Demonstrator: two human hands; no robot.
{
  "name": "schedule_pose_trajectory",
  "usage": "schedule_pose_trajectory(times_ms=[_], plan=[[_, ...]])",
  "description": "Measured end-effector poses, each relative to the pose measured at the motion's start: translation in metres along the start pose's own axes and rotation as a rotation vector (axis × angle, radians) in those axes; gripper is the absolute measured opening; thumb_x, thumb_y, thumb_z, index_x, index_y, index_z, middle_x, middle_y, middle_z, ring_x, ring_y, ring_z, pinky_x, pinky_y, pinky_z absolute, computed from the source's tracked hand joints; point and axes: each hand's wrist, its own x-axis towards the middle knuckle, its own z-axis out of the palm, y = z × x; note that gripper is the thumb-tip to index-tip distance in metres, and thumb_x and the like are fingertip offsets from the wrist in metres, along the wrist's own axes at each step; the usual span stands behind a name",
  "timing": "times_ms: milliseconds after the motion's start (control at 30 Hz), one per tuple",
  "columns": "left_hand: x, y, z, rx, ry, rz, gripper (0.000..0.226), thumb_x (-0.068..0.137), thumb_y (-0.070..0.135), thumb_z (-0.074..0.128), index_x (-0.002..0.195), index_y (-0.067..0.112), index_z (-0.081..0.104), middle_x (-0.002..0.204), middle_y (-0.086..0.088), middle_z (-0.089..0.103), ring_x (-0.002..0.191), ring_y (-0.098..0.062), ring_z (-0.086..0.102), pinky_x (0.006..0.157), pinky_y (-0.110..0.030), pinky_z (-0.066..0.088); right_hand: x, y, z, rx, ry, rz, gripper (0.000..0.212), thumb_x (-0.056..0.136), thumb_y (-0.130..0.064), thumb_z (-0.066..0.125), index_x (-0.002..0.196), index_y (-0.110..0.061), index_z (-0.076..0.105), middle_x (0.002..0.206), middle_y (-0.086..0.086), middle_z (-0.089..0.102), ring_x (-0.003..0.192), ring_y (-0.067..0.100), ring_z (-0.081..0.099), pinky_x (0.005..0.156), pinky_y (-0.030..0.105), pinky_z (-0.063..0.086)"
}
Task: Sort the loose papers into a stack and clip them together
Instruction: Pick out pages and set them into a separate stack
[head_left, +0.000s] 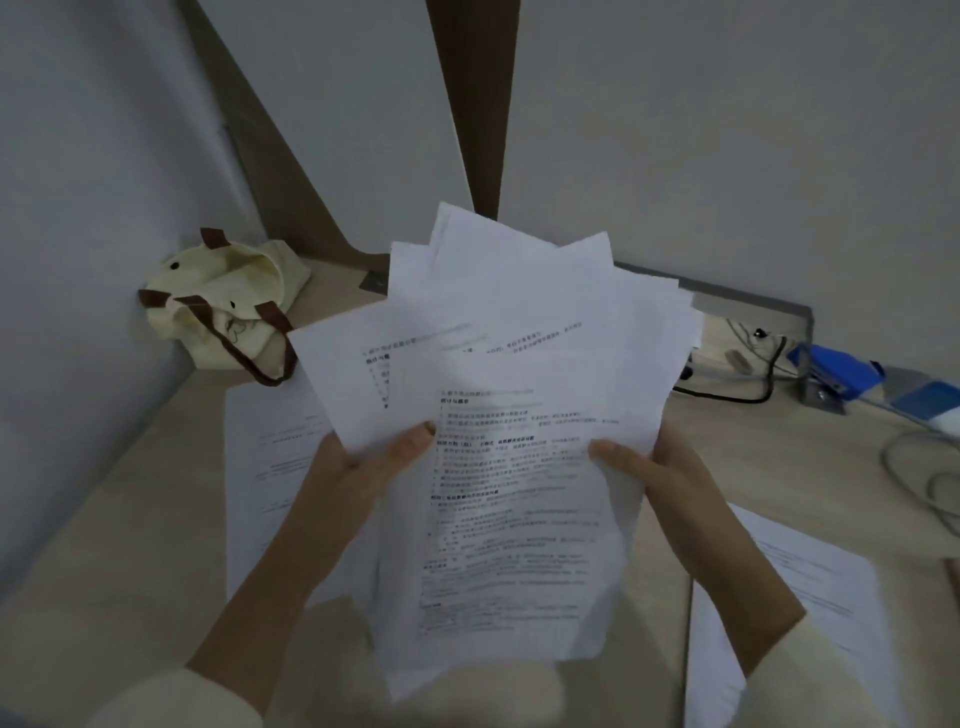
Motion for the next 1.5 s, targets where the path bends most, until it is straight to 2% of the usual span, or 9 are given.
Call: schedule_pose_trajectory(times_ms=[267, 667, 833, 967, 1067, 1200, 1300, 1367, 1500], plan=[[0.0, 0.014, 0.017, 0.017, 0.114, 0.117, 0.024, 0.061, 0.024, 0.069, 0.085, 0.028, 0.069, 0.081, 0.02, 0.074, 0.082, 0.002, 0.069, 0.072, -0.013, 0.055, -0.03, -0.029, 0.0, 0.047, 0.143, -0.25, 0.026, 0.081, -0.009, 0.06, 0.107, -0.016, 0.063, 0.096, -0.011, 0.074, 0.087, 0.004, 0.068, 0.066, 0.012, 0.051], [-0.012, -0.025, 0.032, 0.064, 0.116, 0.056, 0.03, 0.082, 0.003, 0.063, 0.095, 0.03, 0.062, 0.079, 0.027, 0.072, 0.079, 0.008, 0.066, 0.062, -0.007, 0.05, -0.034, 0.015, 0.022, 0.119, 0.165, -0.14, 0.02, 0.09, -0.011, 0.052, 0.1, -0.025, 0.06, 0.082, -0.022, 0.072, 0.078, -0.01, 0.065, 0.059, 0.004, 0.047], [-0.013, -0.025, 0.028, 0.033, 0.183, 0.141, 0.032, 0.071, 0.015, 0.055, 0.101, 0.028, 0.058, 0.089, 0.011, 0.068, 0.081, 0.006, 0.063, 0.063, -0.008, 0.049, -0.039, 0.019, 0.013, 0.175, 0.291, -0.21, 0.027, 0.089, -0.005, 0.049, 0.104, -0.027, 0.055, 0.089, -0.021, 0.066, 0.081, -0.01, 0.061, 0.066, 0.009, 0.048], [-0.016, -0.049, 0.028, 0.135, 0.131, 0.006, 0.033, 0.084, 0.0, 0.055, 0.103, 0.027, 0.058, 0.094, 0.01, 0.068, 0.089, -0.002, 0.064, 0.065, -0.006, 0.048, -0.039, 0.043, 0.014, 0.104, 0.251, -0.057, 0.03, 0.09, -0.003, 0.046, 0.107, -0.025, 0.055, 0.102, -0.013, 0.061, 0.094, -0.006, 0.057, 0.07, 0.012, 0.044], [-0.017, -0.051, 0.031, 0.171, 0.141, -0.036, 0.036, 0.086, -0.003, 0.052, 0.115, 0.018, 0.058, 0.107, 0.006, 0.066, 0.088, 0.007, 0.062, 0.066, -0.005, 0.049, -0.037, 0.046, 0.018, 0.102, 0.255, -0.037, 0.026, 0.09, -0.002, 0.044, 0.099, -0.02, 0.059, 0.093, -0.012, 0.063, 0.077, -0.014, 0.058, 0.063, 0.005, 0.045], [-0.022, -0.05, 0.032, 0.218, 0.214, 0.021, 0.027, 0.086, -0.006, 0.048, 0.112, 0.0, 0.054, 0.08, -0.001, 0.056, 0.069, 0.002, 0.057, 0.057, -0.009, 0.046, -0.038, 0.048, 0.009, 0.14, 0.307, -0.098, 0.023, 0.088, 0.002, 0.043, 0.09, -0.016, 0.057, 0.083, -0.007, 0.06, 0.072, -0.001, 0.056, 0.063, 0.008, 0.046], [-0.029, -0.06, 0.035, 0.261, 0.204, -0.058, 0.037, 0.088, -0.003, 0.048, 0.125, 0.005, 0.049, 0.09, 0.003, 0.058, 0.09, -0.008, 0.056, 0.075, -0.012, 0.048, -0.04, 0.058, 0.008, 0.071, 0.211, 0.018, 0.03, 0.089, 0.004, 0.039, 0.097, -0.021, 0.054, 0.089, -0.007, 0.058, 0.078, -0.001, 0.055, 0.06, 0.005, 0.045], [-0.032, -0.063, 0.037, 0.293, 0.204, -0.095, 0.039, 0.09, 0.002, 0.05, 0.128, 0.009, 0.048, 0.095, 0.007, 0.057, 0.099, -0.015, 0.055, 0.072, -0.008, 0.045, -0.041, 0.063, 0.007, 0.054, 0.17, 0.051, 0.031, 0.091, 0.001, 0.039, 0.102, -0.023, 0.054, 0.093, -0.012, 0.059, 0.086, -0.004, 0.057, 0.059, 0.002, 0.045], [-0.032, -0.056, 0.051, 0.324, 0.141, -0.082, 0.032, 0.09, 0.005, 0.051, 0.113, 0.028, 0.054, 0.103, 0.019, 0.059, 0.085, 0.017, 0.059, 0.065, -0.001, 0.046, -0.048, 0.055, -0.012, 0.02, 0.209, 0.022, 0.026, 0.093, -0.008, 0.044, 0.099, -0.028, 0.058, 0.097, -0.014, 0.065, 0.087, -0.006, 0.062, 0.067, 0.009, 0.049]])
